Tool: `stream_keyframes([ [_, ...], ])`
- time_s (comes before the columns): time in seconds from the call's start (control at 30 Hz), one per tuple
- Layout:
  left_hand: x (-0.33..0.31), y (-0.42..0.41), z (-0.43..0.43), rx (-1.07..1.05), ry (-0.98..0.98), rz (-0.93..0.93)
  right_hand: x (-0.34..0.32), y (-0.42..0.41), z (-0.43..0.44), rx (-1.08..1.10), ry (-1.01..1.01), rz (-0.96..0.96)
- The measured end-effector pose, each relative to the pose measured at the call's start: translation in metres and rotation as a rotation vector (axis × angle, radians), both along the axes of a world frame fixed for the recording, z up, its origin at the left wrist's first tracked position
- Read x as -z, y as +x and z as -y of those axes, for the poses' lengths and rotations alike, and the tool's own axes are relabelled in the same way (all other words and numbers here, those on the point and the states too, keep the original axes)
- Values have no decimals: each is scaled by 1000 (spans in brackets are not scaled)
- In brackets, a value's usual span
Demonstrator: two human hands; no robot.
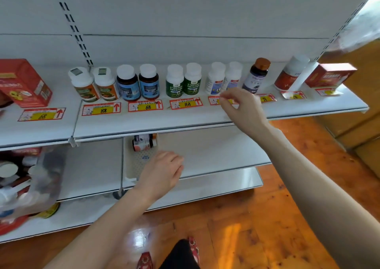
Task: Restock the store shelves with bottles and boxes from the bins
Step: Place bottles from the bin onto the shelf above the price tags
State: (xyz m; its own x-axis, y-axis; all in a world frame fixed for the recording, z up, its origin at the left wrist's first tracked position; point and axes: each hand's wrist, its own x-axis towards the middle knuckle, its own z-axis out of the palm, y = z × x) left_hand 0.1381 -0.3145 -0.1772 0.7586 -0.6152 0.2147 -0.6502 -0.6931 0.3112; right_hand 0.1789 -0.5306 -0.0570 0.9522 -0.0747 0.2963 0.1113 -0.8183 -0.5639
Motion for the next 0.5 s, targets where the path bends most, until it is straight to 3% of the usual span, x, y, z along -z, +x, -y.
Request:
stream_keyframes([
  [0.23, 39, -4, -92, -116, 55, -111, 63, -38, -68, -12, 40, -167],
  [0.5, 101, 13, -143, -363, 144, -190, 161, -11, -120, -155, 0, -449],
])
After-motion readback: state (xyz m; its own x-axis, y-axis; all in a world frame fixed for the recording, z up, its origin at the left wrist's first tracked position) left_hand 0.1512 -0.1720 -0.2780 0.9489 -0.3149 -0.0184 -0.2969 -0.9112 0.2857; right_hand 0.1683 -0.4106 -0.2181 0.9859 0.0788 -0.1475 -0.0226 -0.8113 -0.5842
